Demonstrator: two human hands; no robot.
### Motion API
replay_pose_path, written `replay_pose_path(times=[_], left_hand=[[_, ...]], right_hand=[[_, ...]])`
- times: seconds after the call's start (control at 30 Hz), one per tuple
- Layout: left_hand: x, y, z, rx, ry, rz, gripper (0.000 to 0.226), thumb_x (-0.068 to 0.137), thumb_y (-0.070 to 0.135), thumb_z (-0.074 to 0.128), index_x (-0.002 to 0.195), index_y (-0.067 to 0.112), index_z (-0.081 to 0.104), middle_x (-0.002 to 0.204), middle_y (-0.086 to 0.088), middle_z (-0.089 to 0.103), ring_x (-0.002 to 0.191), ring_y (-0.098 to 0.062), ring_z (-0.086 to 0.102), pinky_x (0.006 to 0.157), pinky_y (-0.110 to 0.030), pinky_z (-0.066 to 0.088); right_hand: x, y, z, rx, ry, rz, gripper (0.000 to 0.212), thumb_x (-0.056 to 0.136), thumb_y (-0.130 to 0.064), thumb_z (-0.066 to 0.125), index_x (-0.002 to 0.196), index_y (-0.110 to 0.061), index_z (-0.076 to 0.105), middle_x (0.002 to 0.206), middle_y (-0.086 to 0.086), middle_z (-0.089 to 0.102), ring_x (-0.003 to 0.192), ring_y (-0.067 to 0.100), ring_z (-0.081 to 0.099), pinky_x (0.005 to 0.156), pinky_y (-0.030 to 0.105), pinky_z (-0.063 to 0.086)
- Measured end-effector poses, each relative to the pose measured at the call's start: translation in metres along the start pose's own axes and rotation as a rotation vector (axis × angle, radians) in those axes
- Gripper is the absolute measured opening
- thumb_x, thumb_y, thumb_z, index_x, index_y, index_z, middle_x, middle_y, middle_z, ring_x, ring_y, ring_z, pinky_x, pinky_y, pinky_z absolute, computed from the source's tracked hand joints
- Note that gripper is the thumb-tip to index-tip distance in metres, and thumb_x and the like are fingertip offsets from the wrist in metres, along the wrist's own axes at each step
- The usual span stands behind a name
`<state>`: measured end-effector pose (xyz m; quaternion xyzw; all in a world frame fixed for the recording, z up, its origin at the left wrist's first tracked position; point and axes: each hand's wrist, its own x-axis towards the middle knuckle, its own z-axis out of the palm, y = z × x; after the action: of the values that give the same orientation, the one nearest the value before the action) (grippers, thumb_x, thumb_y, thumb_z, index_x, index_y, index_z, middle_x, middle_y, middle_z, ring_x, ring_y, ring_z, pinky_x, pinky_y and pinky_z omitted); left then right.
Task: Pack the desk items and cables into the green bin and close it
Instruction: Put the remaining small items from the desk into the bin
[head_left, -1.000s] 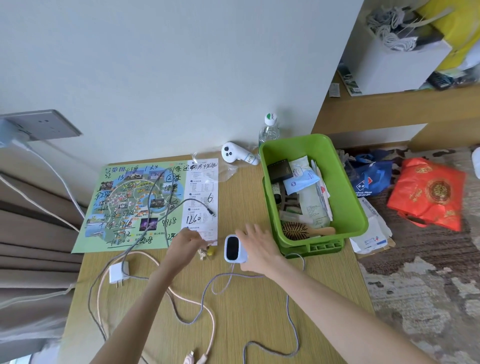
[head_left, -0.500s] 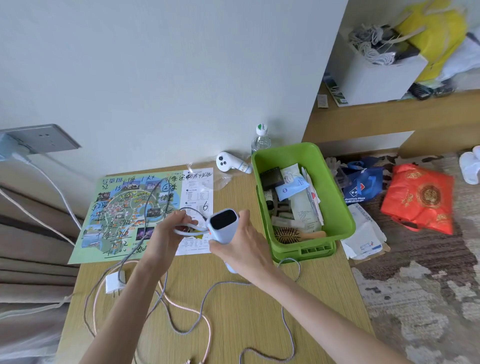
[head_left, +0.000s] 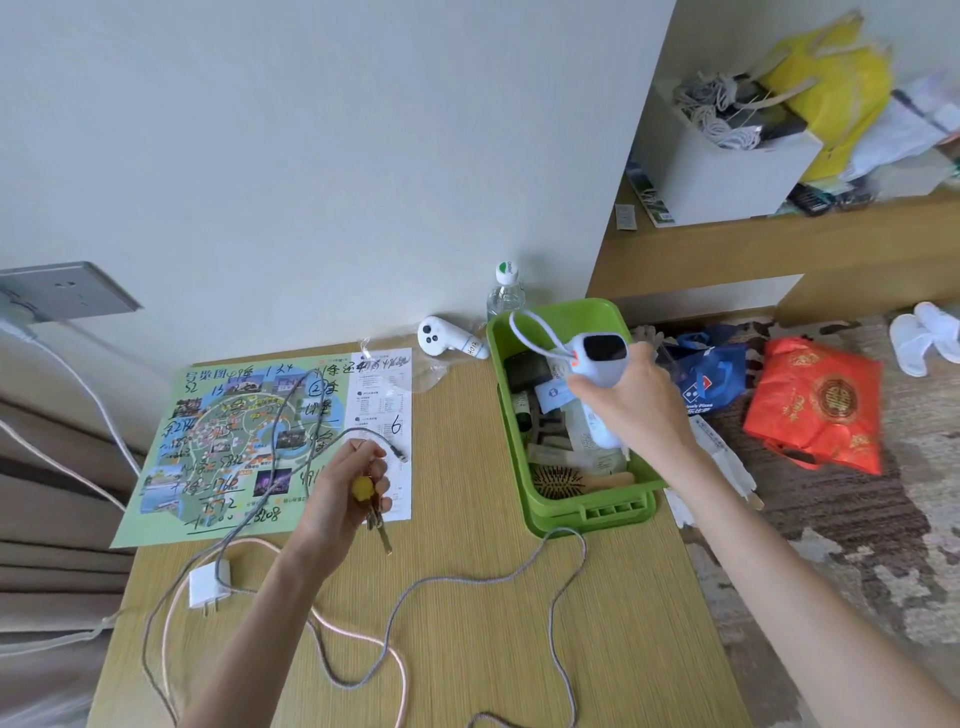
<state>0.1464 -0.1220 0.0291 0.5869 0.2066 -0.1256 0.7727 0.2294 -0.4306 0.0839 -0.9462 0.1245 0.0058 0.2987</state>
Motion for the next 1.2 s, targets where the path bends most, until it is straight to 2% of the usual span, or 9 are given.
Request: replay_pose_path(times=[0.1, 0.37, 0.5, 0.63, 0.73, 0.83, 0.93, 1.1, 1.2], left_hand=[[0.000, -0.004, 0.005, 0.042, 0.003, -0.019, 0.015, 0.098, 0.027, 0.052, 0.090, 0.017, 0.059, 0.073, 0.001, 0.050, 0.055, -0.013, 0.048, 0.045, -0.024, 0.040], [-0.001, 0.002, 0.029, 0.341, -0.062, 0.054, 0.018, 0.100, 0.029, 0.051, 0.103, 0.013, 0.058, 0.080, -0.005, 0.053, 0.054, -0.015, 0.046, 0.044, -0.023, 0.031], [0.005, 0.016, 0.057, 0.457, -0.078, 0.120, 0.017, 0.102, 0.026, 0.048, 0.105, 0.011, 0.056, 0.074, -0.002, 0.054, 0.051, -0.010, 0.042, 0.043, -0.018, 0.030], [0.016, 0.035, 0.099, 0.516, -0.121, 0.242, 0.018, 0.101, 0.023, 0.049, 0.101, 0.006, 0.053, 0.072, -0.005, 0.052, 0.049, -0.006, 0.042, 0.044, -0.015, 0.034], [0.028, 0.045, 0.133, 0.618, -0.147, 0.364, 0.013, 0.099, 0.022, 0.051, 0.095, 0.009, 0.053, 0.070, -0.004, 0.054, 0.054, -0.010, 0.044, 0.050, -0.023, 0.038], [0.042, 0.048, 0.165, 0.821, -0.179, 0.514, 0.013, 0.098, 0.026, 0.053, 0.096, 0.013, 0.053, 0.066, 0.007, 0.055, 0.052, -0.008, 0.044, 0.053, -0.028, 0.040], [0.060, 0.048, 0.194, 0.998, -0.202, 0.607, 0.014, 0.098, 0.028, 0.053, 0.101, 0.015, 0.051, 0.068, 0.005, 0.061, 0.055, -0.014, 0.053, 0.055, -0.034, 0.046], [0.097, 0.053, 0.231, 1.229, -0.152, 0.764, 0.023, 0.098, 0.033, 0.052, 0.112, 0.014, 0.054, 0.096, -0.001, 0.066, 0.077, -0.019, 0.060, 0.056, -0.031, 0.044], [0.112, 0.048, 0.234, 1.338, -0.244, 0.716, 0.029, 0.099, 0.031, 0.052, 0.121, 0.013, 0.052, 0.111, -0.004, 0.064, 0.097, -0.023, 0.060, 0.071, -0.038, 0.052]], right_hand=[[0.011, 0.016, 0.016, -0.225, -0.073, 0.012, 0.071, 0.078, -0.050, 0.067, 0.117, 0.003, 0.040, 0.105, 0.015, 0.062, 0.093, 0.035, 0.063, 0.064, 0.032, 0.039], [0.013, 0.029, 0.048, -0.381, -0.303, 0.124, 0.081, 0.084, -0.054, 0.064, 0.131, 0.007, 0.036, 0.117, 0.014, 0.062, 0.102, 0.031, 0.064, 0.067, 0.033, 0.047], [0.011, 0.029, 0.043, -0.469, -0.315, 0.064, 0.068, 0.081, -0.059, 0.065, 0.114, -0.001, 0.051, 0.103, 0.009, 0.062, 0.089, 0.027, 0.063, 0.063, 0.030, 0.042], [0.003, 0.028, 0.027, -0.494, -0.160, -0.118, 0.036, 0.090, -0.040, 0.063, 0.103, -0.006, 0.058, 0.092, 0.003, 0.058, 0.073, 0.021, 0.053, 0.059, 0.030, 0.040], [-0.004, 0.035, 0.010, -0.392, 0.103, -0.273, 0.020, 0.090, -0.019, 0.061, 0.106, -0.008, 0.055, 0.103, 0.007, 0.055, 0.091, 0.024, 0.057, 0.067, 0.036, 0.051], [-0.009, 0.051, -0.001, -0.345, 0.246, -0.257, 0.033, 0.083, -0.008, 0.066, 0.113, -0.004, 0.054, 0.114, 0.012, 0.052, 0.106, 0.029, 0.053, 0.078, 0.037, 0.051], [-0.012, 0.067, 0.001, -0.286, 0.192, -0.137, 0.044, 0.085, -0.005, 0.064, 0.126, -0.004, 0.048, 0.122, 0.012, 0.051, 0.107, 0.029, 0.057, 0.069, 0.029, 0.044], [-0.022, 0.081, 0.017, -0.214, 0.138, -0.133, 0.063, 0.085, 0.006, 0.057, 0.143, -0.006, 0.037, 0.134, 0.009, 0.049, 0.104, 0.031, 0.061, 0.064, 0.031, 0.044], [-0.023, 0.082, 0.019, -0.201, 0.155, -0.123, 0.065, 0.082, 0.008, 0.060, 0.142, -0.006, 0.039, 0.134, 0.009, 0.050, 0.105, 0.031, 0.062, 0.068, 0.034, 0.051]])
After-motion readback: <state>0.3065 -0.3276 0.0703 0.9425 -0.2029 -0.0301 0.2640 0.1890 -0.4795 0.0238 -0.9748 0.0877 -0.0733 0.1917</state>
